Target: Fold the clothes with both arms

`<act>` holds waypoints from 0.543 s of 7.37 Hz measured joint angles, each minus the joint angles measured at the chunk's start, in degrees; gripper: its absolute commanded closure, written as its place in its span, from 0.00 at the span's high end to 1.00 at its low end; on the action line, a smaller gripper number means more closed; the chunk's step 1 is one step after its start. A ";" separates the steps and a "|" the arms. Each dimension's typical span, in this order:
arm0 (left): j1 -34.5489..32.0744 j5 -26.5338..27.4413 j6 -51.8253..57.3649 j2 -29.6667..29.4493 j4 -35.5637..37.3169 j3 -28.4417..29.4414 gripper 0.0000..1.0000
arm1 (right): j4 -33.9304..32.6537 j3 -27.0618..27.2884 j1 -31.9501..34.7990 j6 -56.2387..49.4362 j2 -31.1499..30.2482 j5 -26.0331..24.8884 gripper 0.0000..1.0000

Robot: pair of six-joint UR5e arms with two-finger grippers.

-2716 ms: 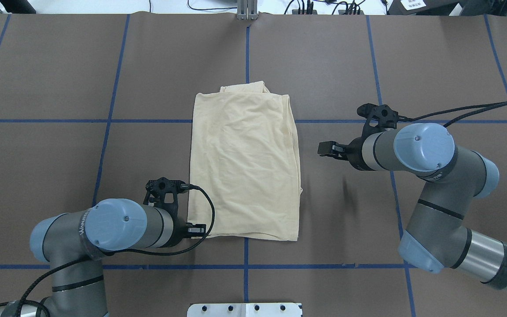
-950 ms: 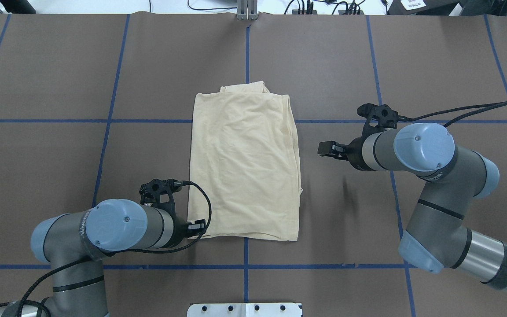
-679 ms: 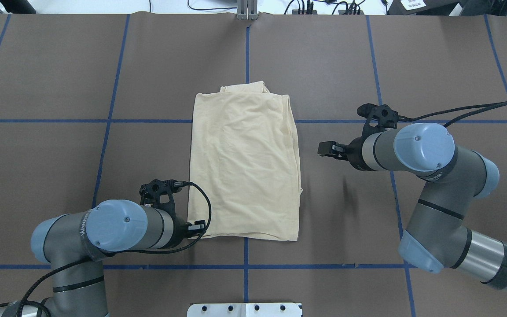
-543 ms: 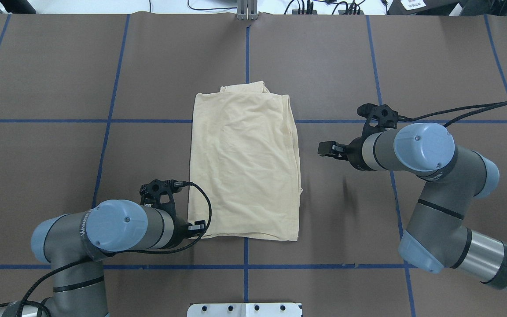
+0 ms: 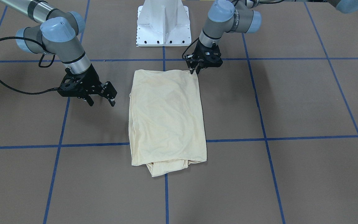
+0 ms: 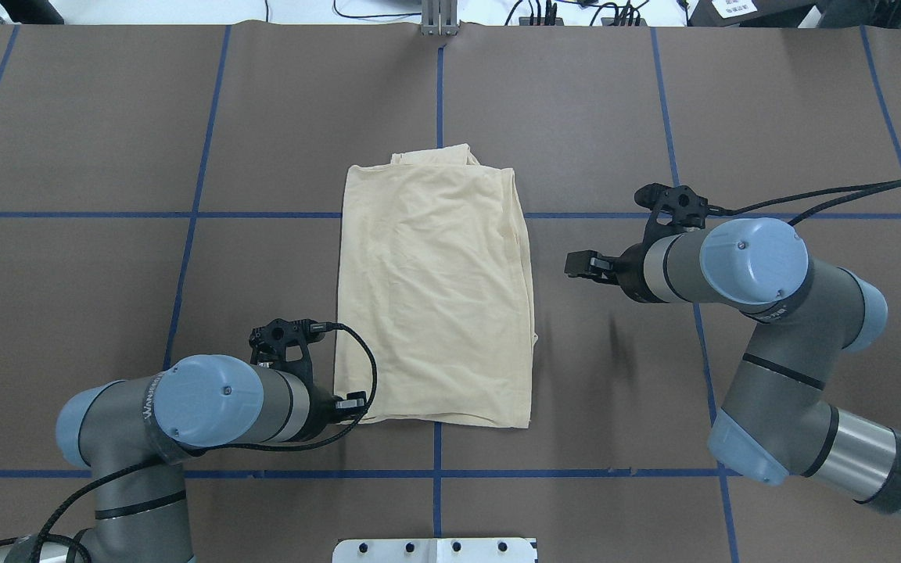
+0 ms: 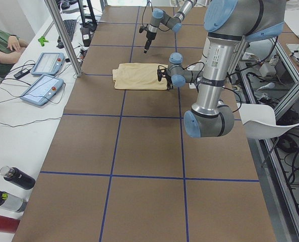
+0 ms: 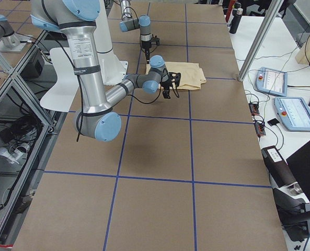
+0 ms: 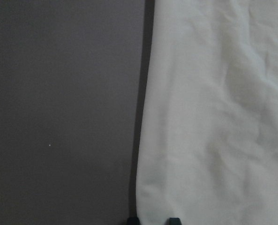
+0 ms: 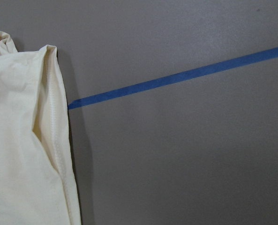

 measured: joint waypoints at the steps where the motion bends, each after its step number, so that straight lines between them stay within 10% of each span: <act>1: 0.00 0.01 -0.01 -0.01 0.00 0.00 0.34 | 0.00 0.00 -0.01 0.00 0.00 0.00 1.00; 4: 0.00 0.01 -0.02 0.06 -0.02 0.06 0.17 | 0.00 0.06 -0.04 0.00 0.00 0.00 1.00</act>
